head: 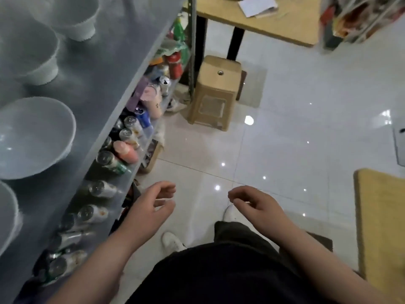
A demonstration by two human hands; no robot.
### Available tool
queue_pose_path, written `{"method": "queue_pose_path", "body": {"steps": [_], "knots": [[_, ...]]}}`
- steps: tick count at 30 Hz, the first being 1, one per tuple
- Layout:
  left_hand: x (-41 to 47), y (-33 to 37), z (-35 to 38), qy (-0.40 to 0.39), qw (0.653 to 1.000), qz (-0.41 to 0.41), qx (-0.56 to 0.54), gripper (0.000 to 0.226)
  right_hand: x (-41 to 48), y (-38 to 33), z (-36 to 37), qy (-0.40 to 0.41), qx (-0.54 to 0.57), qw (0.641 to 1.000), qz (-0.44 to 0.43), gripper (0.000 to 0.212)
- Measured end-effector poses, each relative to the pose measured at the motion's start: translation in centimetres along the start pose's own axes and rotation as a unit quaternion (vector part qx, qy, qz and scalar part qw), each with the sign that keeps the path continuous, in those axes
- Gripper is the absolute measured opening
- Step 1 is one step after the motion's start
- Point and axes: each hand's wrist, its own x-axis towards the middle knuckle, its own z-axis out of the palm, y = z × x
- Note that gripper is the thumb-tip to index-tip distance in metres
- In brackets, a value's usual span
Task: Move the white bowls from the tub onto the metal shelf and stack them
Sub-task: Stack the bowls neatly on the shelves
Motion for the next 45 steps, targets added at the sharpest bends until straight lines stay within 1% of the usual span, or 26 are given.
{"method": "queue_pose_path", "body": {"steps": [3, 7, 11, 15, 18, 22, 25, 27, 31, 34, 36, 38, 40, 42, 45], "knots": [[1.7, 2.6, 2.7, -0.067, 0.996, 0.042, 0.035, 0.032, -5.2, 3.7, -1.9, 0.077, 0.022, 0.996, 0.033, 0.018], [3.1, 7.2, 7.5, -0.142, 0.982, 0.086, 0.09, 0.031, -11.6, 9.1, -3.8, 0.168, 0.065, 0.981, 0.079, 0.018], [3.1, 11.4, 13.2, -0.173, 0.971, 0.115, 0.122, 0.032, -16.5, 13.4, -5.2, 0.219, 0.116, 0.963, 0.106, 0.019], [2.2, 13.4, 19.8, -0.2, 0.963, 0.126, 0.132, 0.032, -20.5, 17.7, -7.6, 0.266, 0.143, 0.946, 0.119, 0.019], [1.6, 13.7, 24.5, -0.26, 0.943, 0.124, 0.165, 0.033, -22.7, 20.4, -10.3, 0.315, 0.166, 0.924, 0.138, 0.019], [1.1, 14.9, 28.9, -0.338, 0.909, 0.125, 0.209, 0.034, -25.4, 22.4, -13.2, 0.402, 0.2, 0.877, 0.174, 0.017], [2.4, 16.5, 32.3, -0.392, 0.874, 0.154, 0.242, 0.035, -26.3, 23.3, -14.2, 0.454, 0.209, 0.842, 0.201, 0.017], [3.7, 17.6, 34.6, -0.438, 0.843, 0.167, 0.264, 0.035, -27.0, 23.4, -14.0, 0.487, 0.215, 0.815, 0.23, 0.017], [5.4, 21.1, 39.9, -0.532, 0.764, 0.209, 0.299, 0.034, -29.0, 22.0, -11.4, 0.572, 0.27, 0.725, 0.274, 0.016], [5.3, 23.5, 45.0, -0.581, 0.706, 0.253, 0.316, 0.032, -30.1, 21.6, -8.3, 0.604, 0.33, 0.661, 0.298, 0.017], [4.4, 24.5, 48.1, -0.602, 0.679, 0.276, 0.317, 0.031, -30.7, 22.0, -6.0, 0.618, 0.347, 0.629, 0.319, 0.017], [3.0, 25.3, 50.7, -0.616, 0.661, 0.294, 0.312, 0.031, -31.4, 22.6, -4.1, 0.633, 0.358, 0.596, 0.339, 0.017], [1.4, 25.8, 52.9, -0.629, 0.645, 0.308, 0.306, 0.032, -32.1, 23.3, -2.7, 0.64, 0.371, 0.574, 0.351, 0.016], [-0.3, 25.9, 54.8, -0.639, 0.638, 0.313, 0.296, 0.032, -33.1, 24.3, -2.4, 0.642, 0.383, 0.565, 0.348, 0.016], [-2.4, 25.2, 57.2, -0.641, 0.64, 0.307, 0.293, 0.033, -35.5, 26.9, -4.0, 0.646, 0.394, 0.564, 0.33, 0.016]]}}
